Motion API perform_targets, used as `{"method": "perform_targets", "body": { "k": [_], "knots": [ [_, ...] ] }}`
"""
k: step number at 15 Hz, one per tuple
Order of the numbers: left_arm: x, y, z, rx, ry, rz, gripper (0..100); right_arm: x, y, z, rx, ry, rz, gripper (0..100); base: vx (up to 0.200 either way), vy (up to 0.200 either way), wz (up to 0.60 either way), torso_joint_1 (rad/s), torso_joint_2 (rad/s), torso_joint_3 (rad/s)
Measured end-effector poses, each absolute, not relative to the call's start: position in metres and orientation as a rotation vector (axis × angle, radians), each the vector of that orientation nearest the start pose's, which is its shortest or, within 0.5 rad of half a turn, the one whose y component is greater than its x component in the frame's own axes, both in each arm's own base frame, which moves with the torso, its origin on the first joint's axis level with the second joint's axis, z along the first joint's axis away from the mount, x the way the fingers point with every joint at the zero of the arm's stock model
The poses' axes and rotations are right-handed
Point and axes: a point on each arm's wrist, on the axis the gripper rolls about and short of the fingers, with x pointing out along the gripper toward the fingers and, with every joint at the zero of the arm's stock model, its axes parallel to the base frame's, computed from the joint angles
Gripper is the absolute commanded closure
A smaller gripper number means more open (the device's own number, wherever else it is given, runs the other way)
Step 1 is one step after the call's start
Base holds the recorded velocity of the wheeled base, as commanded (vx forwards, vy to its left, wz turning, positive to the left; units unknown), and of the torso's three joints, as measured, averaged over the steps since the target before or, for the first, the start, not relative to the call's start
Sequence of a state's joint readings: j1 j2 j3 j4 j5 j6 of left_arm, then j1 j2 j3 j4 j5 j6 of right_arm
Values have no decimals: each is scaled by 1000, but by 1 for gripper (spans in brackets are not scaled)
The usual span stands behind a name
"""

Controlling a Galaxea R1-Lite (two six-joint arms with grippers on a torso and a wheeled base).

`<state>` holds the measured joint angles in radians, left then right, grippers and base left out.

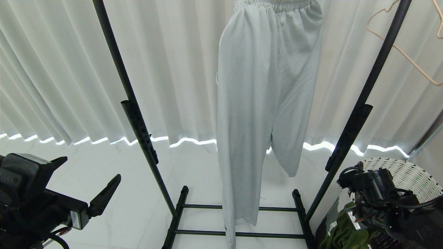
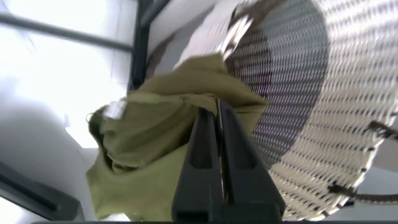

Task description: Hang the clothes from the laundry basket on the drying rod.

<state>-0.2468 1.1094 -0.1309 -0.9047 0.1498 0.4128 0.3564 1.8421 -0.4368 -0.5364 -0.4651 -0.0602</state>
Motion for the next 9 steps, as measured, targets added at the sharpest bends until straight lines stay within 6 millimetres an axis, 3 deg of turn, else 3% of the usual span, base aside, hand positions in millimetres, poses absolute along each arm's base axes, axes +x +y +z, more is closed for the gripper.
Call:
{"method": "perform_targets", "body": {
  "k": [6, 9],
  "knots": [
    [125, -28, 157, 437, 53, -117, 0, 218, 83, 106, -418, 595, -14, 100, 0, 0, 0, 0, 0, 0],
    [125, -28, 157, 477, 51, -117, 0, 201, 85, 153, -505, 417, 45, 100, 0, 0, 0, 0, 0, 0]
  ]
}}
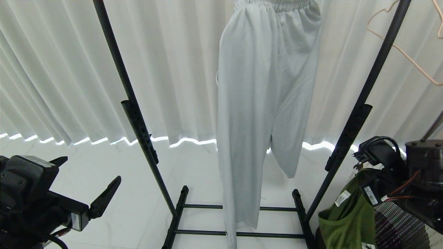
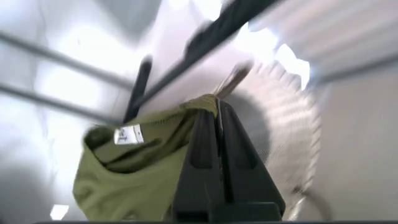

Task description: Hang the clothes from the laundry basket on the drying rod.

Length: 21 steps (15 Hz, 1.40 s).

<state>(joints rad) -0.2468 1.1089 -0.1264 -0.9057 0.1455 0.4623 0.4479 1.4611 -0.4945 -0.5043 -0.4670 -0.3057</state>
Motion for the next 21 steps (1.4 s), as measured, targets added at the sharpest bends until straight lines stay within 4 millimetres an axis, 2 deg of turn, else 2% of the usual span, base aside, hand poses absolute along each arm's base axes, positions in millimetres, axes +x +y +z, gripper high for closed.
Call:
{"method": "perform_targets", "body": {
  "k": [3, 7, 9, 13, 17, 21],
  "knots": [
    [125, -28, 158, 483, 48, -116, 0, 184, 90, 196, -514, 321, 91, 100, -200, 0, 0, 4, 2, 1],
    [123, -28, 159, 481, 38, -114, 0, 162, 97, 240, -487, 219, 166, 100, -200, 0, 0, 2, 0, 5],
    [123, -28, 159, 480, 35, -114, 0, 157, 100, 253, -465, 168, 190, 100, -100, 0, 0, 1, 6, 1],
    [123, -29, 161, 477, 22, -146, 0, 152, 110, 264, -446, 125, 241, 100, 0, 0, 0, 0, 0, 0],
    [122, -35, 163, 464, -34, -358, 0, 154, 130, 277, -417, 85, 311, 100, 0, 0, 0, 0, 0, 0],
    [132, -50, 178, 447, -109, -518, 0, 155, 166, 298, -337, 32, 415, 100, 0, 0, 0, 0, 0, 0]
  ]
}}
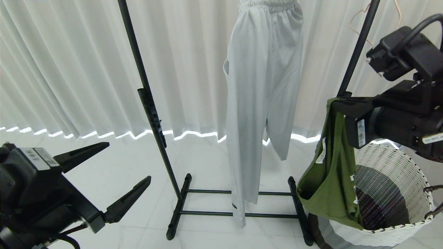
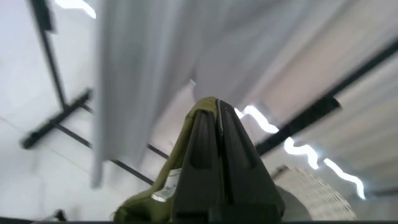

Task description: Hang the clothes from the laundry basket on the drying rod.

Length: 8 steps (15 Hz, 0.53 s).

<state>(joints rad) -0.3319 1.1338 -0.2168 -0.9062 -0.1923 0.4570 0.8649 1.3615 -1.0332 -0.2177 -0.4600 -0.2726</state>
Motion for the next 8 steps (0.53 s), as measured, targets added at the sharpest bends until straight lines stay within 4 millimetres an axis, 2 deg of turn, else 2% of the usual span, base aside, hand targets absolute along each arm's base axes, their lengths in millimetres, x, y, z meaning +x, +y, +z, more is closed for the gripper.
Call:
{"method": "perform_targets", "body": {
  "k": [3, 6, 8],
  "knots": [
    [152, -77, 190, 433, -135, -630, 0, 149, 182, 305, -318, 8, 475, 100, 0, 0, 0, 0, 0, 0],
    [168, -126, 202, 244, -100, -794, 0, 139, 194, 308, -300, -4, 537, 100, 0, 0, 0, 0, 0, 0],
    [175, -157, 200, 144, -32, -817, 0, 129, 203, 309, -278, -7, 590, 100, 0, 0, 0, 0, 0, 0]
  ]
}}
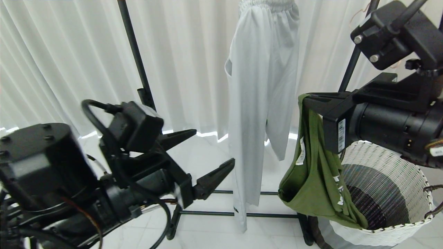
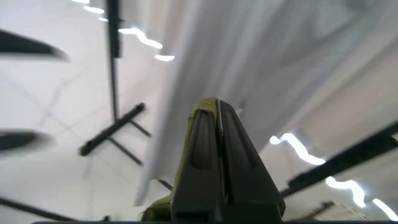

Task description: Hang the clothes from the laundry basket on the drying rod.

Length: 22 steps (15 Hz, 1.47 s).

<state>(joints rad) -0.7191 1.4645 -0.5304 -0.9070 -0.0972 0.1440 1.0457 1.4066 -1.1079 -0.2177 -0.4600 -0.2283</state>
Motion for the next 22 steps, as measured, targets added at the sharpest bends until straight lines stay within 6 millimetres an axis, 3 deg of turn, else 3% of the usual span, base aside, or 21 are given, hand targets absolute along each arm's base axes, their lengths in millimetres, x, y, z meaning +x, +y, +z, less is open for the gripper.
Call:
{"method": "perform_targets", "body": {
  "k": [3, 9, 12, 17, 18, 22],
  "knots": [
    [179, -196, 181, 85, 82, -879, 0, 117, 209, 311, -262, -18, 646, 100, 0, 0, 0, 0, 0, 0],
    [196, -239, 149, 77, 194, -922, 0, 100, 216, 315, -242, -46, 718, 100, 0, 0, 0, 0, 0, 0],
    [209, -248, 135, 84, 235, -906, 0, 96, 215, 316, -238, -52, 734, 100, 0, 0, 0, 0, 0, 0],
    [209, -246, 109, 125, 322, -893, 0, 94, 212, 318, -231, -59, 737, 100, 0, 0, 0, 0, 0, 0],
    [209, -245, 106, 128, 330, -892, 100, 94, 212, 318, -231, -59, 737, 100, 0, 0, 0, 0, 0, 0],
    [207, -241, 102, 158, 335, -842, 100, 94, 211, 316, -231, -51, 734, 100, 0, 0, 0, 0, 0, 0]
  ]
}}
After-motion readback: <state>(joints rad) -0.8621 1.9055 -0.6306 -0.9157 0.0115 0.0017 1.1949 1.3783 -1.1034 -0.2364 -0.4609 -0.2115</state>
